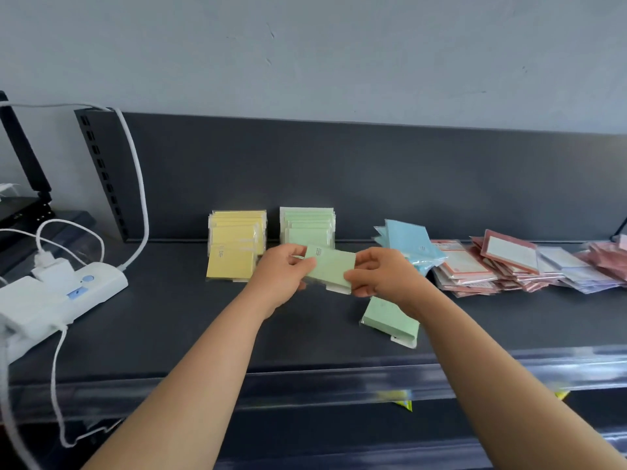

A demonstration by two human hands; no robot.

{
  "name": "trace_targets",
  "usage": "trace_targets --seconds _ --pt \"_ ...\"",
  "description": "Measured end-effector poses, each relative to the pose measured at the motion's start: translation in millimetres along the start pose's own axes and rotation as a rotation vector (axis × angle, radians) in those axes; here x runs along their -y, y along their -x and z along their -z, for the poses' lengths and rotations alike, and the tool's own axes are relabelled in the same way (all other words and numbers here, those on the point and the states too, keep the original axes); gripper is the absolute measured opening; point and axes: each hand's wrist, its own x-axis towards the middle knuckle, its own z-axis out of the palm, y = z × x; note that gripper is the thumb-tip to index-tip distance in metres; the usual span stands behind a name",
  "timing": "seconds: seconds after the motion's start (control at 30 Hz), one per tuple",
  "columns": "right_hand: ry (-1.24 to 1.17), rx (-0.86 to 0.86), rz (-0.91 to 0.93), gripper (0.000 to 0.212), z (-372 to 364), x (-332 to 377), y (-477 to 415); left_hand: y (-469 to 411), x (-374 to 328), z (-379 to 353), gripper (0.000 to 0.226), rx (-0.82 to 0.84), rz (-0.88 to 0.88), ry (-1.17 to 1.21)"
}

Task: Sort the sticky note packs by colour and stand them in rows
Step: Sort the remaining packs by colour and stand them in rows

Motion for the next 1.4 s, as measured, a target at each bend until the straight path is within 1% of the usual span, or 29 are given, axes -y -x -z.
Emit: trace_targets --seconds 0.07,0.2,0.3,0.37,0.43,0.53,0.6,0.73,0.77,0.83,0.9,1.0,1.07,1.13,1.2,1.3,1.33,1.4 --pt "0.009 -0.019 -0.026 0.024 13 -2 16 10 -6 -11 0.032 0.033 -0.008 -0.019" --pt "0.067 -0.102 -0.070 0.017 35 -12 43 23 -16 -40 0.025 0.121 -0.046 -0.069" --pt "0.112 -0.161 -0.136 0.020 45 -24 56 26 -19 -62 0.019 0.171 -0.066 -0.178" --pt "0.109 -0.184 -0.175 0.020 48 -31 62 27 -20 -73 0.020 0.193 -0.063 -0.263" --pt "0.131 -0.199 -0.202 0.015 50 -36 67 30 -21 -80 0.021 0.211 -0.055 -0.327" --pt "0.145 -0.236 -0.220 0.014 51 -45 68 33 -23 -86 0.024 0.237 -0.032 -0.357" --pt "0.085 -0.249 -0.229 0.020 50 -48 68 32 -22 -88 0.025 0.255 0.015 -0.268" --pt "-0.001 -0.249 -0.226 0.015 49 -51 69 29 -17 -87 0.035 0.253 0.163 -0.015" --pt "-0.026 -0.244 -0.225 0.017 48 -51 70 30 -16 -86 0.032 0.247 0.211 0.072" --pt "-0.120 -0.210 -0.230 0.022 45 -50 70 33 -17 -82 0.011 0.265 0.297 0.254" --pt "-0.188 -0.167 -0.230 0.023 40 -47 70 37 -17 -77 0.016 0.278 0.318 0.331" --pt "-0.236 -0.155 -0.230 0.026 34 -40 66 38 -14 -64 0.014 0.270 0.307 0.396" --pt "-0.229 -0.161 -0.203 0.028 34 -34 63 35 -10 -51 0.018 0.204 0.295 0.436" --pt "-0.131 -0.143 -0.124 0.032 36 -29 58 31 -7 -39 0.020 0.126 0.265 0.411" --pt "-0.023 -0.108 -0.025 0.036 34 -24 54 30 -7 -31 0.020 0.094 0.221 0.335" --pt "0.083 -0.109 0.073 0.037 24 -13 46 30 -9 -25 0.024 0.110 0.154 0.260" --pt "0.113 -0.129 0.099 0.040 20 -10 43 31 -11 -24 0.024 0.121 0.145 0.272" --pt "0.097 -0.142 0.140 0.047 12 -6 36 33 -11 -23 0.021 0.142 0.133 0.305"
